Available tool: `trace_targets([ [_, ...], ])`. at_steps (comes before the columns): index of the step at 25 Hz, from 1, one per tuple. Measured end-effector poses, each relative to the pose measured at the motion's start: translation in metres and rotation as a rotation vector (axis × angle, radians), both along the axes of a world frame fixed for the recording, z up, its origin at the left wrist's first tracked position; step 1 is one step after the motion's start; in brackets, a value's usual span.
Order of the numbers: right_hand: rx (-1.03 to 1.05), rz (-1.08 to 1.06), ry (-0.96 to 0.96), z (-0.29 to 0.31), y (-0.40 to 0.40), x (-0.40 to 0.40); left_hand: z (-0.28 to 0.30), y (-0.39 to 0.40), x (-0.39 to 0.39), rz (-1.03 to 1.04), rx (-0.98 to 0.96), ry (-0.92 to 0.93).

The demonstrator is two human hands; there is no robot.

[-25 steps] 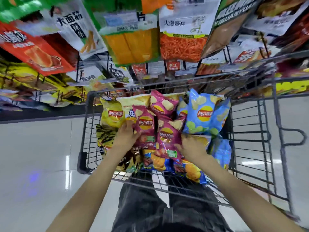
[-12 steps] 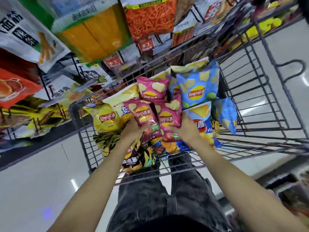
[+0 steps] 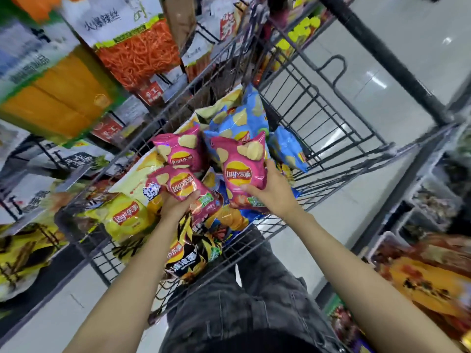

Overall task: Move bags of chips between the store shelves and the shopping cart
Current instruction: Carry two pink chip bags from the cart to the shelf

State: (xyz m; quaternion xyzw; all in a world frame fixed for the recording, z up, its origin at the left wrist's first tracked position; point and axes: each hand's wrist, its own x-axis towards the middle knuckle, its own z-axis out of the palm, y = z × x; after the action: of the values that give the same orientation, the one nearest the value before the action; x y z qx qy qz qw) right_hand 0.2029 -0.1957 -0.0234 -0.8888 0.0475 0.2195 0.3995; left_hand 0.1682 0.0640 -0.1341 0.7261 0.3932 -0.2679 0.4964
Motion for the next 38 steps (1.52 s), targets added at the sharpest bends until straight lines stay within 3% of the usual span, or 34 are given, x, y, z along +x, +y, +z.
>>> trace_targets([
  [8, 0.093, -0.21, -0.097, 0.022, -0.035, -0.025, 0.059, -0.029, 0.002, -0.015, 0.061, -0.343],
  [18, 0.216, -0.393, -0.225, 0.075, -0.111, -0.036, 0.161, -0.09, 0.03, -0.261, 0.096, -0.699],
  [26, 0.325, -0.591, -0.306, 0.127, -0.269, -0.104, 0.206, -0.269, 0.017, -0.351, 0.032, -0.826],
  [32, 0.303, -0.777, -0.346, 0.13, -0.402, -0.168, 0.217, -0.42, -0.003, -0.459, 0.002, -0.896],
  [38, 0.273, -0.958, -0.393, 0.125, -0.501, -0.181, 0.232, -0.548, 0.005, -0.653, -0.046, -0.929],
])
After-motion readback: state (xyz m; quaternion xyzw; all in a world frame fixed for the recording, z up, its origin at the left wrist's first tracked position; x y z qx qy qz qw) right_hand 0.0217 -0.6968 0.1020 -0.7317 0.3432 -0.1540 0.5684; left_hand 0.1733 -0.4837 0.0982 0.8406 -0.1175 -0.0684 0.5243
